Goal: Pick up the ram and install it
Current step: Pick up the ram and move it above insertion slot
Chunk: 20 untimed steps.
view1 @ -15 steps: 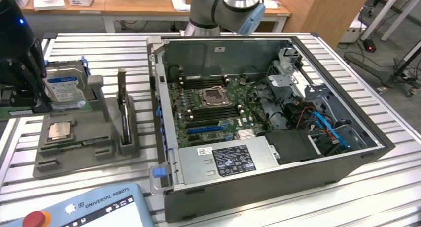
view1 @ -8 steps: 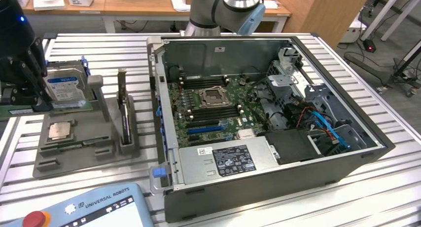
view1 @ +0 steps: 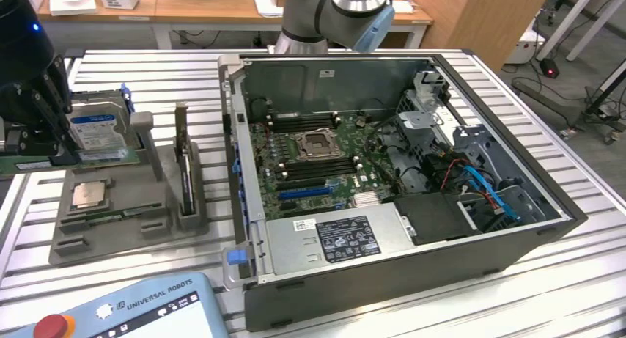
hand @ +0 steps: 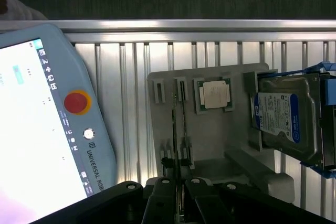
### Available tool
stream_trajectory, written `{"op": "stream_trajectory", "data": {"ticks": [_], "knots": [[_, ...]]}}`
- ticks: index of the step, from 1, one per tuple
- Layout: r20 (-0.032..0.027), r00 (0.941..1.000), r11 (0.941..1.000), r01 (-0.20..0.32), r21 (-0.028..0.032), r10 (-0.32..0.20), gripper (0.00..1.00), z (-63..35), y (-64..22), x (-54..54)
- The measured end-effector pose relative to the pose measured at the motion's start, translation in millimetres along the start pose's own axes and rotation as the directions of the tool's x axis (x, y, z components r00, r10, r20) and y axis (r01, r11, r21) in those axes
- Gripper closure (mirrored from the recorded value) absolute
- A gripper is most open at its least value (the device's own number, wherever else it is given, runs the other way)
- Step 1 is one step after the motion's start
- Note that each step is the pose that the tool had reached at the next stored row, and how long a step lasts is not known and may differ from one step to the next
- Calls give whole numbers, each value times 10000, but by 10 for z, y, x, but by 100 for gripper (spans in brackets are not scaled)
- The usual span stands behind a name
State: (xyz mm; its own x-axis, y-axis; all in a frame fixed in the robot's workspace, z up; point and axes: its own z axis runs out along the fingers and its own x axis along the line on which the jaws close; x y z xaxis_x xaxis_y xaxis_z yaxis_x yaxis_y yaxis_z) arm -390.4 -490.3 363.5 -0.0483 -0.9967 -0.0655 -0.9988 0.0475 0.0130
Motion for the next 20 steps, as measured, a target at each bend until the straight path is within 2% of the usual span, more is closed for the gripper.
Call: {"op": "stream_trajectory", "data": {"ticks": [9, 20], "knots": [[1, 10000, 10000, -2, 1, 2, 87, 0, -11, -12], [1, 10000, 10000, 0, 2, 0, 87, -10, -98, -34]]}}
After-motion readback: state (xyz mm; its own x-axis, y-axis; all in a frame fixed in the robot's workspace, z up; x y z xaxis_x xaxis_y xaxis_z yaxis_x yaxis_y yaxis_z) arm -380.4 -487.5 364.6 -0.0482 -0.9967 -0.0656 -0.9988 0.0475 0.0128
